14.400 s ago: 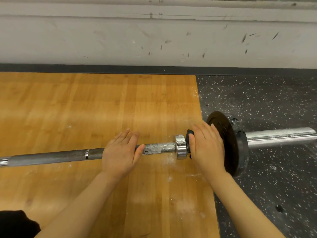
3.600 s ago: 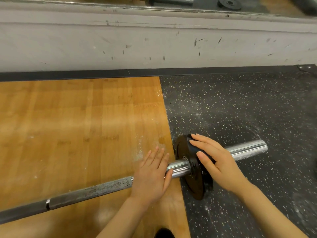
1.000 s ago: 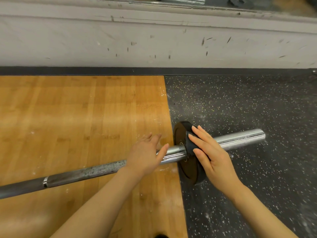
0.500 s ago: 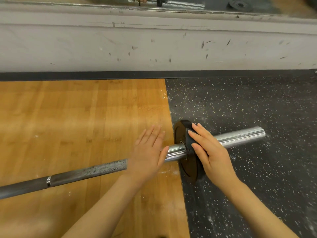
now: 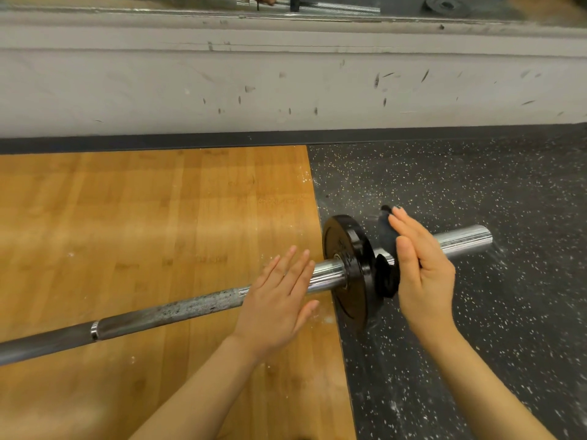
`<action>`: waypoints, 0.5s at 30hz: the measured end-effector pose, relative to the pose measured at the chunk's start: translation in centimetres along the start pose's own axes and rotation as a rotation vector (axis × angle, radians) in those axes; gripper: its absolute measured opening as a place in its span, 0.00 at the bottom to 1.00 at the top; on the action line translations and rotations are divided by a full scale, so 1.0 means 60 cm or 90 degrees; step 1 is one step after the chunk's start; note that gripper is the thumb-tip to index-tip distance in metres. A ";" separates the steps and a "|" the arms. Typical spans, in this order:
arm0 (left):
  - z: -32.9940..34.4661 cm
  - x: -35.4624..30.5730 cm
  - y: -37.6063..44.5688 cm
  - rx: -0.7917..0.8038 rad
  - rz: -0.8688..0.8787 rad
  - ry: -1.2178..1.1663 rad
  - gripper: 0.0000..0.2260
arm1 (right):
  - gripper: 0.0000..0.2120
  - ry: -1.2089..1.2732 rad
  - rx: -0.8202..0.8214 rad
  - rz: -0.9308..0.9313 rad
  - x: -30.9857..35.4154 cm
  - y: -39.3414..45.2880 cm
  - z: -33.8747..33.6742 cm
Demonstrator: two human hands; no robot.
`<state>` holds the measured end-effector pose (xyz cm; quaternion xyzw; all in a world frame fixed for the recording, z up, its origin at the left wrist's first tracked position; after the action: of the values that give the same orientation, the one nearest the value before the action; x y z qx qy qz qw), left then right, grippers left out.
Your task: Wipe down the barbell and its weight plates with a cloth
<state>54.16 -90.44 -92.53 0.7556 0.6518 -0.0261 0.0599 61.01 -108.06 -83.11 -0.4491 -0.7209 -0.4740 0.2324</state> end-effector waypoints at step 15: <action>-0.024 0.065 0.090 0.004 -0.049 -0.031 0.27 | 0.15 -0.058 0.063 -0.024 0.014 0.102 0.073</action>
<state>59.99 -87.19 -91.28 0.7293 0.6786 -0.0484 0.0725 66.31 -102.90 -81.46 -0.4446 -0.7615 -0.4212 0.2122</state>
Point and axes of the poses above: each hand's wrist, its own y-axis towards the middle knuckle, its own z-axis out of the palm, x = y × z, the point moved 9 cm from there along y, towards the middle knuckle, and after that the axes turned 8 degrees about -z, right-handed, at the moved point
